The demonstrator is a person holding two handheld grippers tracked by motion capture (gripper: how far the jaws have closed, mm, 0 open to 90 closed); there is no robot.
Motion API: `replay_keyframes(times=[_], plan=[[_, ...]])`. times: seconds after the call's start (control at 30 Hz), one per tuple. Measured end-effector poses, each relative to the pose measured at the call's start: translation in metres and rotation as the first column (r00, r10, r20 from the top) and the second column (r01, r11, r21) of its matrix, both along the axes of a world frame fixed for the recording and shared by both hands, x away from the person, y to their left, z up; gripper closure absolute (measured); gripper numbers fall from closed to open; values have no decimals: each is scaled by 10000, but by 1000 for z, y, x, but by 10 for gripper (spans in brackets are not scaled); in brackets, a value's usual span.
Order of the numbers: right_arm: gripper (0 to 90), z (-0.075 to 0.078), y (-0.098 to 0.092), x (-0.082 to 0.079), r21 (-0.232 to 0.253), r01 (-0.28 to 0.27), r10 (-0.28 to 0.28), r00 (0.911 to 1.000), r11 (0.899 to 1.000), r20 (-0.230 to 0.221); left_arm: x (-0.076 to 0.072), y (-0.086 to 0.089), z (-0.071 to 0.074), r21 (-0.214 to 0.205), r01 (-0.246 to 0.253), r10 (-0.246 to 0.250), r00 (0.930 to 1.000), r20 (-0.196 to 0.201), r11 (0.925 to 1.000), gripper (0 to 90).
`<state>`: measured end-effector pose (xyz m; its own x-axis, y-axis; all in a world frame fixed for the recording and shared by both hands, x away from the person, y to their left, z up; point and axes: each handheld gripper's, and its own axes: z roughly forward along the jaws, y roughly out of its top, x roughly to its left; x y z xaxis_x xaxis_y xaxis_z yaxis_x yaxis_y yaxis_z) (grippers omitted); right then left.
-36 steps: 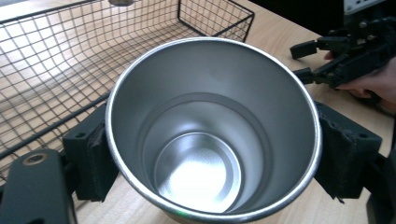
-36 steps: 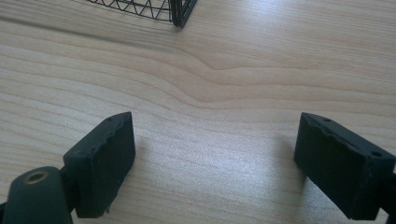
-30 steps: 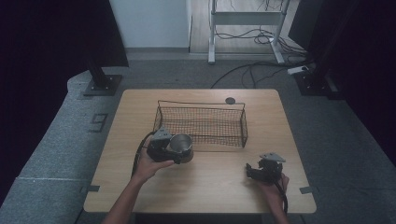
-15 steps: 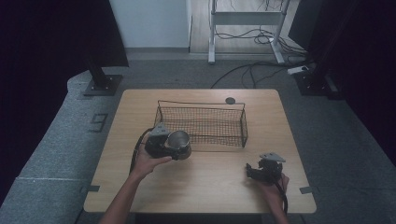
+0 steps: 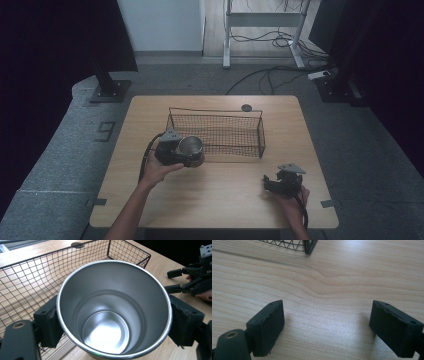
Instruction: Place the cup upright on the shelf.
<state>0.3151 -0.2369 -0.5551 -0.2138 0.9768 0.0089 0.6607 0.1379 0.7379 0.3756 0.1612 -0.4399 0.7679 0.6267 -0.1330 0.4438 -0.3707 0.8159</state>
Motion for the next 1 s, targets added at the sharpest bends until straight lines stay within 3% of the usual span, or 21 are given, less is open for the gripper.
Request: replay_keyframes(times=[1.0], plan=[[125, 0, 0, 0, -8, -7, 7, 10000, 10000, 8, 24, -2, 10, -62, -90, 90, 10000, 3, 9999, 151]])
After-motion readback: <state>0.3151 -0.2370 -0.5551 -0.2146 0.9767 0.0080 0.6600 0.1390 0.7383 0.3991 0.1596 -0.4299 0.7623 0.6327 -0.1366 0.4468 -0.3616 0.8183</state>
